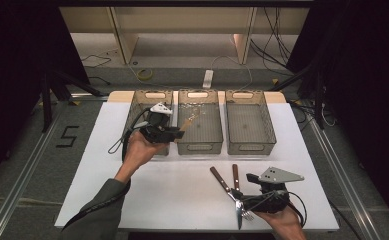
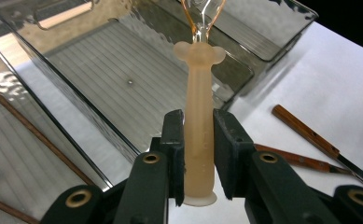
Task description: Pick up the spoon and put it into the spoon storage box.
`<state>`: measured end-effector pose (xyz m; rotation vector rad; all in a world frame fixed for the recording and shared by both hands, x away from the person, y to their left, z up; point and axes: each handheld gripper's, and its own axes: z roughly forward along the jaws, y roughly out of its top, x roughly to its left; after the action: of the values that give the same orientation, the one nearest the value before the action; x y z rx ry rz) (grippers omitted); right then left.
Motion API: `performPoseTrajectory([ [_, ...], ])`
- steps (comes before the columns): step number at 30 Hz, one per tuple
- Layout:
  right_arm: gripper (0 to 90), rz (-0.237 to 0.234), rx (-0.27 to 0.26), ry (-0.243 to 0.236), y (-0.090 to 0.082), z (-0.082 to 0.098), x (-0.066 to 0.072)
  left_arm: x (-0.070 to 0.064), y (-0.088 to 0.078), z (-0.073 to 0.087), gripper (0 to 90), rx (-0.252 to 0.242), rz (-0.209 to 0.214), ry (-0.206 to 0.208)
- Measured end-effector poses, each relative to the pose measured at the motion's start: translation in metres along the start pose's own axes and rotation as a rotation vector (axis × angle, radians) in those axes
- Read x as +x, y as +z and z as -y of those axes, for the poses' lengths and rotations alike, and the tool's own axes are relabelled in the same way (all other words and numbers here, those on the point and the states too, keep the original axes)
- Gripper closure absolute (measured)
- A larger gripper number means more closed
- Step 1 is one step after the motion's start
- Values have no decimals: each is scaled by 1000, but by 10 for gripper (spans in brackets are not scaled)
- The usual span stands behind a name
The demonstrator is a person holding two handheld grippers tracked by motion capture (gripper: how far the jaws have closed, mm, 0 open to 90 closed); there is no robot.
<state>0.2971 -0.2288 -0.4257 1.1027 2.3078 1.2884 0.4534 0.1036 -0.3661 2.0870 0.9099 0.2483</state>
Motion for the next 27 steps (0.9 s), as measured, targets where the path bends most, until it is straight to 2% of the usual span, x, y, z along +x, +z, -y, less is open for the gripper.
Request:
performPoseTrajectory([
  [6, 265, 1, 0, 4, 0, 0, -1, 4, 7, -4, 745, 5, -2, -13],
  [14, 265, 0, 0, 7, 0, 0, 0, 9, 12, -12, 744, -23, 9, -55],
  [19, 265, -1, 0, 3, 0, 0, 0, 12, 20, -20, 744, -15, 2, -57],
  [25, 265, -2, -1, 5, 0, 0, -1, 18, 31, -26, 743, -29, 11, -108],
  [27, 265, -2, 2, 5, 0, 0, -1, 18, 36, -27, 743, -17, 7, -111],
])
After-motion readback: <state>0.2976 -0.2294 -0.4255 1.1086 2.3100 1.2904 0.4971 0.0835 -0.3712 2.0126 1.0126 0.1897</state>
